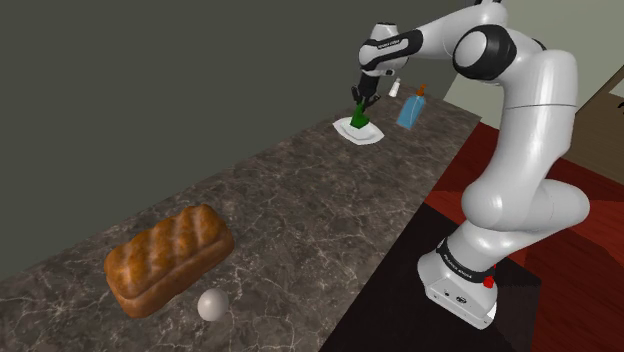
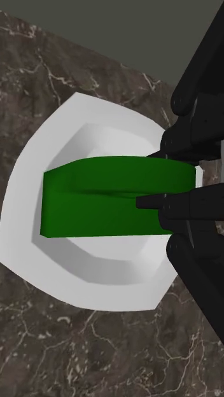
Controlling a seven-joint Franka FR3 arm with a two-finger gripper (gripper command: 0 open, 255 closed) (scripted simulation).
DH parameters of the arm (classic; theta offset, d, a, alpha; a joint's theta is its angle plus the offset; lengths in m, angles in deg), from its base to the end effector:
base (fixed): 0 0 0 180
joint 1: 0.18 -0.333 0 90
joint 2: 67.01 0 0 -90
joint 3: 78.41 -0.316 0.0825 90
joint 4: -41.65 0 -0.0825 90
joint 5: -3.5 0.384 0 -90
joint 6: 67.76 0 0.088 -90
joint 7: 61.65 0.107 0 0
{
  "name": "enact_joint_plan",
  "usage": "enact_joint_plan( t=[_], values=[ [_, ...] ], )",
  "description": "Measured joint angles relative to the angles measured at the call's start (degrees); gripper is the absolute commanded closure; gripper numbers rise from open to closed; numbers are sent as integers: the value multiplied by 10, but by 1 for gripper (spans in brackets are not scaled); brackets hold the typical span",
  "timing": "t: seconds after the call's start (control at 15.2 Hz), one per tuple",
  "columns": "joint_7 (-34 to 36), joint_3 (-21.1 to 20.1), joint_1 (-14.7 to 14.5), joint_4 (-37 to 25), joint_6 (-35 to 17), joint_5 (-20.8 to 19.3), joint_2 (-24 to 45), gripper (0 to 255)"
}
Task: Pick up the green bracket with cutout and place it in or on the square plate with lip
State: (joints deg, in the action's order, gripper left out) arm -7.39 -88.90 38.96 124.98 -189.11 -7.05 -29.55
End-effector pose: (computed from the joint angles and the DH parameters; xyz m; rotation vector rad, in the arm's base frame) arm 0.6153 -0.3729 0.3076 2.3797 -1.9862 0.0498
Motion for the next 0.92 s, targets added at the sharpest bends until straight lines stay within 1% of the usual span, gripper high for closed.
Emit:
enact_joint_plan(
  t=[0.66,0.92],
  values=[
    [7,7,-2,11,-54,-10,35,255],
    [9,9,-2,7,-59,-12,40,255]
  ],
)
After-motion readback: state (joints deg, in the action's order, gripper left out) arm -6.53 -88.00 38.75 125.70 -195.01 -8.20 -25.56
